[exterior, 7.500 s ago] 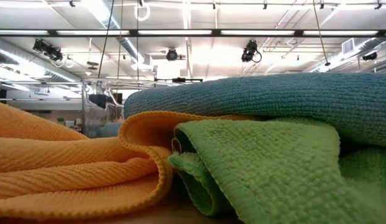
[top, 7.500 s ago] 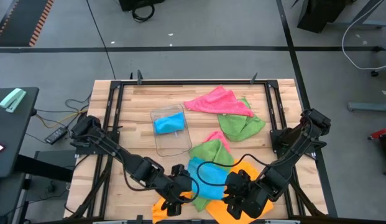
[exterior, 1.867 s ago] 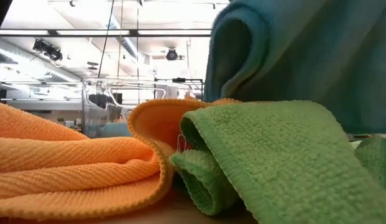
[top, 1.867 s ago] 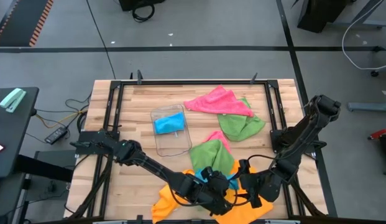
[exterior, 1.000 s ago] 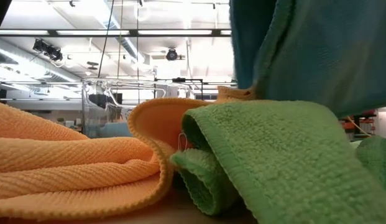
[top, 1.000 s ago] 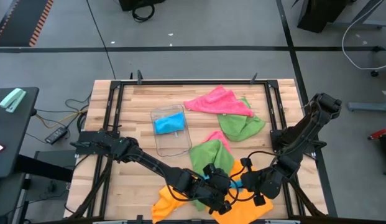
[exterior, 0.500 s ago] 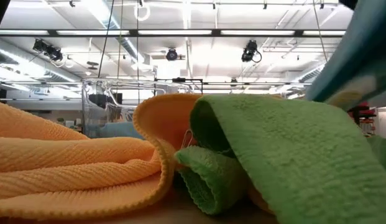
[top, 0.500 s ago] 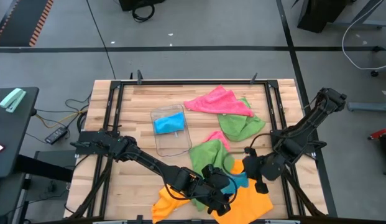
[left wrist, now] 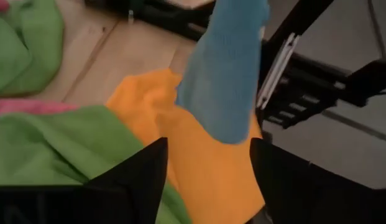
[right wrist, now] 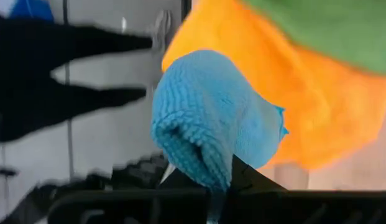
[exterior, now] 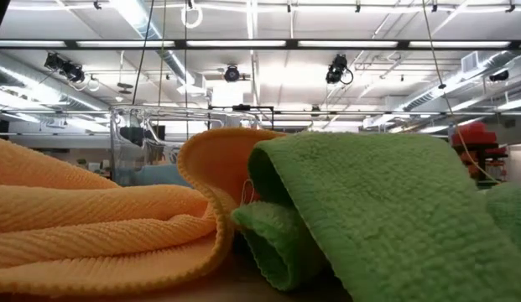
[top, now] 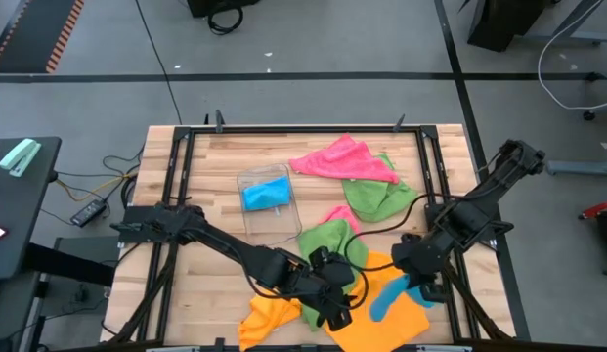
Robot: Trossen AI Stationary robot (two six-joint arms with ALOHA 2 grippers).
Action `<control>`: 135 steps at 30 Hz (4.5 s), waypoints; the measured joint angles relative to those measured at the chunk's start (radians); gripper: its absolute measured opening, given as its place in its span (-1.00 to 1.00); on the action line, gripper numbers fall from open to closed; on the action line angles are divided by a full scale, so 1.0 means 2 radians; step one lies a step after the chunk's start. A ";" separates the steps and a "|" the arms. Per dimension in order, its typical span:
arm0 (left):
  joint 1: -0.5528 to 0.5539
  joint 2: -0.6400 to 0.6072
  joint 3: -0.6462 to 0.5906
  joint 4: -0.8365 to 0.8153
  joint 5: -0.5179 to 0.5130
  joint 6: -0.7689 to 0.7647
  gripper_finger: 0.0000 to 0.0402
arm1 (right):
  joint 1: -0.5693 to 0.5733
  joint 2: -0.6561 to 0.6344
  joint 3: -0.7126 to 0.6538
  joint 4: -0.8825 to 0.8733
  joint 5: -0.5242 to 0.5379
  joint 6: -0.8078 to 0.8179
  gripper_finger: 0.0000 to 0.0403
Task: Fold microfiber towels
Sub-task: Fold the blue towel
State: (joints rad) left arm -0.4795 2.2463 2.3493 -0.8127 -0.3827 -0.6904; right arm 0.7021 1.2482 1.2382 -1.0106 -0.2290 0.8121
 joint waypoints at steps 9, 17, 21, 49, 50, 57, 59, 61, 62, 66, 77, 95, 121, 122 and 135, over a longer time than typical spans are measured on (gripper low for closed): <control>-0.001 -0.017 0.000 -0.018 0.036 0.020 -0.05 | -0.031 0.046 0.000 -0.061 -0.112 -0.101 -0.97; -0.005 -0.020 0.000 -0.043 0.044 0.020 -0.14 | -0.124 0.117 -0.001 -0.089 -0.124 -0.259 -0.97; -0.004 -0.020 0.000 -0.054 0.067 0.005 -0.14 | -0.167 0.147 -0.001 -0.099 -0.091 -0.325 -0.97; -0.045 -0.040 0.001 -0.100 0.081 -0.045 -0.26 | -0.130 0.191 -0.036 -0.004 0.144 -0.291 -0.97; -0.049 -0.041 0.001 -0.104 0.081 -0.044 -0.27 | -0.123 0.189 -0.045 -0.002 0.158 -0.280 -0.97; -0.055 -0.042 0.001 -0.102 0.079 -0.050 -0.37 | -0.066 0.186 -0.106 0.078 0.229 -0.240 -0.97; -0.055 -0.042 0.001 -0.102 0.079 -0.056 -0.39 | -0.056 0.186 -0.116 0.073 0.235 -0.252 -0.97; -0.055 -0.042 0.001 -0.102 0.079 -0.055 -0.41 | -0.045 0.186 -0.116 0.069 0.223 -0.264 -0.97; -0.055 -0.042 0.001 -0.102 0.079 -0.055 -0.42 | -0.040 0.186 -0.113 0.068 0.214 -0.267 -0.97; -0.055 -0.042 0.001 -0.106 0.079 -0.055 -0.45 | -0.016 0.186 -0.096 0.072 0.202 -0.271 -0.97; -0.053 -0.042 0.000 -0.107 0.079 -0.054 -0.46 | -0.004 0.186 -0.035 -0.007 0.195 -0.443 -0.97; -0.053 -0.042 0.000 -0.107 0.080 -0.067 -0.47 | 0.049 0.186 -0.098 0.116 0.161 -0.408 -0.97; -0.054 -0.042 0.000 -0.116 0.087 -0.076 -0.48 | 0.002 0.158 -0.063 0.106 0.037 -0.321 0.27; -0.054 -0.042 0.000 -0.116 0.088 -0.076 -0.48 | 0.002 0.149 -0.071 0.121 0.047 -0.310 0.27; -0.054 -0.042 0.000 -0.117 0.087 -0.089 -0.52 | 0.021 0.038 -0.319 0.492 0.141 -0.257 0.17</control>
State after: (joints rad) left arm -0.5869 2.1624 2.3493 -1.0458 -0.2077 -0.8688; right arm 0.7448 1.3250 0.6004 -0.0275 0.0530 0.2975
